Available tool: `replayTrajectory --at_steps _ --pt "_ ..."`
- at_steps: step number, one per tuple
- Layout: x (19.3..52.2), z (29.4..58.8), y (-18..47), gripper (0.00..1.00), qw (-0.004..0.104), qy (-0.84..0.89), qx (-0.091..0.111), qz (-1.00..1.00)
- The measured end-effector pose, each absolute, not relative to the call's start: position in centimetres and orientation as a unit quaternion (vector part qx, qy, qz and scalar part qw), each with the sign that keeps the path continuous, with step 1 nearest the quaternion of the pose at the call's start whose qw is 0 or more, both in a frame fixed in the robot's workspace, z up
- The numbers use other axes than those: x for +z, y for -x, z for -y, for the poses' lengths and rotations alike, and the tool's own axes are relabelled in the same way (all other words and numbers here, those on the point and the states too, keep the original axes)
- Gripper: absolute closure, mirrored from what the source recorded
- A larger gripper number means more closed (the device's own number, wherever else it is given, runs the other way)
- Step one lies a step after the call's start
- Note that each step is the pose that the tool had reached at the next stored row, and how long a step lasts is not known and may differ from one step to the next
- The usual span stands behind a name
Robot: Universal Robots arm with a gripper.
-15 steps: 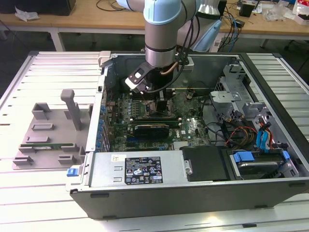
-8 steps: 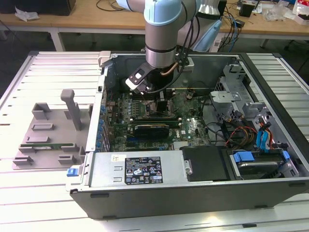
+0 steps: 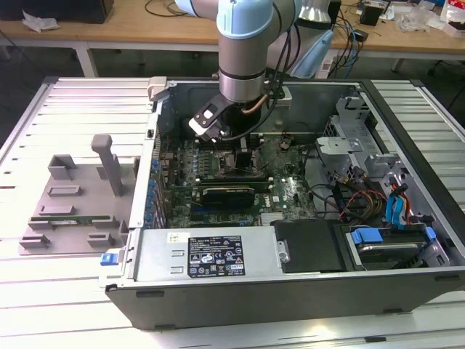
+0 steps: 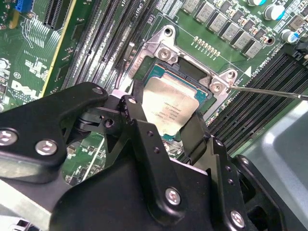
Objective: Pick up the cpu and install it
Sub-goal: 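Place the cpu into insertion slot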
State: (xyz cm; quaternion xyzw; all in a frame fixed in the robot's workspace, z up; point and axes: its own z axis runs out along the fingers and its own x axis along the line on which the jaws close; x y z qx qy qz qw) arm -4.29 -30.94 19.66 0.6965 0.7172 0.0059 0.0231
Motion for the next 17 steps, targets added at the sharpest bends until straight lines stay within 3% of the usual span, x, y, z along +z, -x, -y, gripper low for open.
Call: replayTrajectory --at_steps 17 --pt "19.55 30.91 4.18 0.45 0.023 -0.706 0.006 -0.707"
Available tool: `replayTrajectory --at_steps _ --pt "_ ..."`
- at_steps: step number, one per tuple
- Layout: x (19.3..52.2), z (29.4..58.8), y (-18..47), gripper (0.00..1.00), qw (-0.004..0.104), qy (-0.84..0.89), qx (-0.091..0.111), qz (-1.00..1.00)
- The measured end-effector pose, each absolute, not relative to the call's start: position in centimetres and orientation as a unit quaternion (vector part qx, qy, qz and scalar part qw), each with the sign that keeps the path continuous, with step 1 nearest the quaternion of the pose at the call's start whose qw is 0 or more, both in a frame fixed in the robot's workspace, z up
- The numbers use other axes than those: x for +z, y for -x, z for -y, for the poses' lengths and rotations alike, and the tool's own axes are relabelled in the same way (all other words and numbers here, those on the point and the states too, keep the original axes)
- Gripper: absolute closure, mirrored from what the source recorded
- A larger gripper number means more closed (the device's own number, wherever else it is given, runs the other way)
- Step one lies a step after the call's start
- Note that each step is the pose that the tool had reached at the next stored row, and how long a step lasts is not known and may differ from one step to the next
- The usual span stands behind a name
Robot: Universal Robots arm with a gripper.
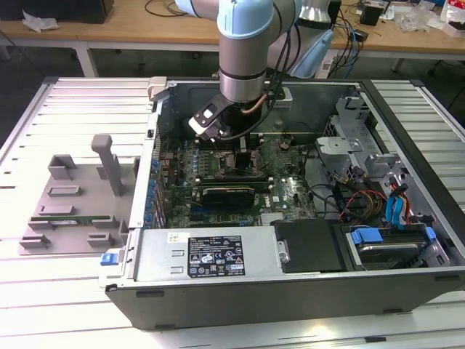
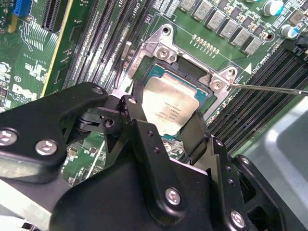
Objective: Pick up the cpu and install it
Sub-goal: 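Place the cpu into insertion slot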
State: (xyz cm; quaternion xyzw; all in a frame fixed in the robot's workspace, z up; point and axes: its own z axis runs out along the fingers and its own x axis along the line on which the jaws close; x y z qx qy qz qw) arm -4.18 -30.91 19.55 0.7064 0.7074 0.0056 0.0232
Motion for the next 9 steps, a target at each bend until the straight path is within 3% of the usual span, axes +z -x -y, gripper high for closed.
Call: replayTrajectory --at_steps 9 --pt "19.48 30.87 4.17 0.45 0.023 -0.705 0.006 -0.709"
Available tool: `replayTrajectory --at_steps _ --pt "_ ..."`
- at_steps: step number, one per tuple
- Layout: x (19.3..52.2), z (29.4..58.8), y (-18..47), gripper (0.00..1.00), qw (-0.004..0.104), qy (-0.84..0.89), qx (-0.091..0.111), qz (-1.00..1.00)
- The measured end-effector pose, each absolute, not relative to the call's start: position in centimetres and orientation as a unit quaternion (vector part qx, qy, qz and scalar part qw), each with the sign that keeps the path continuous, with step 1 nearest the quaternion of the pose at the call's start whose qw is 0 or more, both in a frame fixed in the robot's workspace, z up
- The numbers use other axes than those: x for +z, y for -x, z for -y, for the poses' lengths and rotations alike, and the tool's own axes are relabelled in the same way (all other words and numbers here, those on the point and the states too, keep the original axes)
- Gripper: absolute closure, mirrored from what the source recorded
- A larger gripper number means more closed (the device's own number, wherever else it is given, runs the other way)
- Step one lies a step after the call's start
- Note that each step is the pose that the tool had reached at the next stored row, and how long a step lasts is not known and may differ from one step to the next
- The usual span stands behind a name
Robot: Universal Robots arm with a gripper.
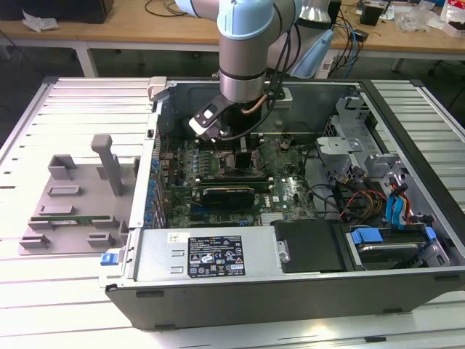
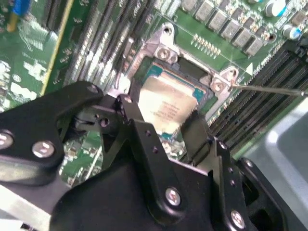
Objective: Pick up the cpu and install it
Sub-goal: 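Place the cpu into insertion slot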
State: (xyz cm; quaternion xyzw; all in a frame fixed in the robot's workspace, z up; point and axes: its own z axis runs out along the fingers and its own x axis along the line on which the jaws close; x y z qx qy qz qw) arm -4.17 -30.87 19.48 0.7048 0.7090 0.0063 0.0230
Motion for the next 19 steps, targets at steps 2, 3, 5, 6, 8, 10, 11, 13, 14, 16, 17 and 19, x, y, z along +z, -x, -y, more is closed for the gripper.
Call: replayTrajectory --at_steps 2,3,5,6,8,10,11,13,14,16,17,19 --pt "19.5 30.9 4.2 0.39 0.023 -0.705 0.006 -0.709" --pt "19.6 30.9 4.2 0.39 0.023 -0.705 0.006 -0.709" --pt "19.9 30.9 4.2 0.39 0.023 -0.705 0.006 -0.709" --pt "19.9 30.9 4.2 0.39 0.023 -0.705 0.006 -0.709" --pt "19.9 30.9 4.2 0.39 0.023 -0.705 0.006 -0.709" --pt "19.9 30.9 4.2 0.39 0.02 -0.705 0.009 -0.709" --pt "19.8 30.9 4.2 0.39 0.02 -0.705 0.009 -0.709" --pt "19.9 30.9 4.2 0.39 0.02 -0.705 0.009 -0.709" --pt "20.1 30.9 4.2 0.39 0.02 -0.705 0.009 -0.709" --pt "20.4 30.9 4.2 0.39 0.02 -0.705 0.009 -0.709" --pt "20.5 30.9 4.2 0.39 0.02 -0.705 0.009 -0.709" --pt "20.5 30.9 4.2 0.39 0.02 -0.705 0.009 -0.709"
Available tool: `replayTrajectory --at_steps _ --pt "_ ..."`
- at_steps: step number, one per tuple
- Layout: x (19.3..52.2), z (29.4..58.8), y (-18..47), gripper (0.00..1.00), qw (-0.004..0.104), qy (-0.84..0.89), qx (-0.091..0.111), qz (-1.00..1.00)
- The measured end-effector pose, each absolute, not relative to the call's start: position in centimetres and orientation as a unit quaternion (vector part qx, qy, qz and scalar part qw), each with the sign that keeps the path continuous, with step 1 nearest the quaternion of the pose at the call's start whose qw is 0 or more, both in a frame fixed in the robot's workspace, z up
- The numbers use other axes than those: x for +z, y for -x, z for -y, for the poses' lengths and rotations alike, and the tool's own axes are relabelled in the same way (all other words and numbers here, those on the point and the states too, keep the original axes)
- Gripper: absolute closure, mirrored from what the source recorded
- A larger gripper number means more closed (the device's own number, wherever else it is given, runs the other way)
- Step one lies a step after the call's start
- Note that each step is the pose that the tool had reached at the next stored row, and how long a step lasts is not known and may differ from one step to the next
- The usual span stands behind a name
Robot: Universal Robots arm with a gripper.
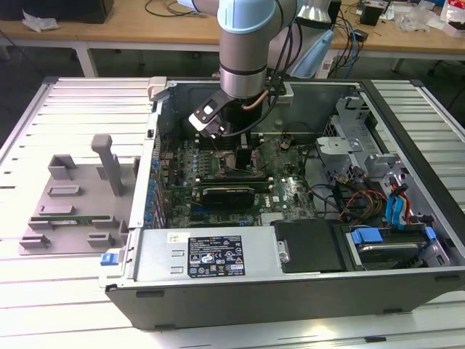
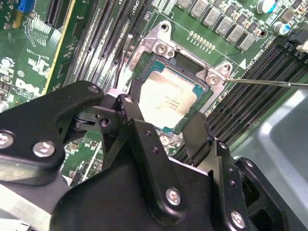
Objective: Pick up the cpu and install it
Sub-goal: 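Place the cpu into insertion slot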
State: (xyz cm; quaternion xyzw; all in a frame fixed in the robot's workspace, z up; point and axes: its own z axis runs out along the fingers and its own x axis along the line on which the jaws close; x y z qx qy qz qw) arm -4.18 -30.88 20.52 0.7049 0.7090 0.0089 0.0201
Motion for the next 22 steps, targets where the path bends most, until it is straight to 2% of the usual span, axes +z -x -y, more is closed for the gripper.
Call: replayTrajectory --at_steps 3,4,5,7,9,13,22 --pt "20.55 30.89 4.18 0.39 0.02 -0.705 0.009 -0.709" --pt "20.56 30.89 4.18 0.4 0.02 -0.705 0.009 -0.709" --pt "20.56 30.89 4.18 0.47 0.02 -0.705 0.009 -0.709" --pt "20.58 30.89 4.18 0.47 0.02 -0.705 0.009 -0.709" --pt "20.6 30.89 4.18 0.68 0.02 -0.705 0.009 -0.709" --pt "20.64 30.89 4.18 0.89 0.02 -0.705 0.009 -0.709" --pt "20.36 30.9 4.29 0.89 0.02 -0.705 0.008 -0.709"
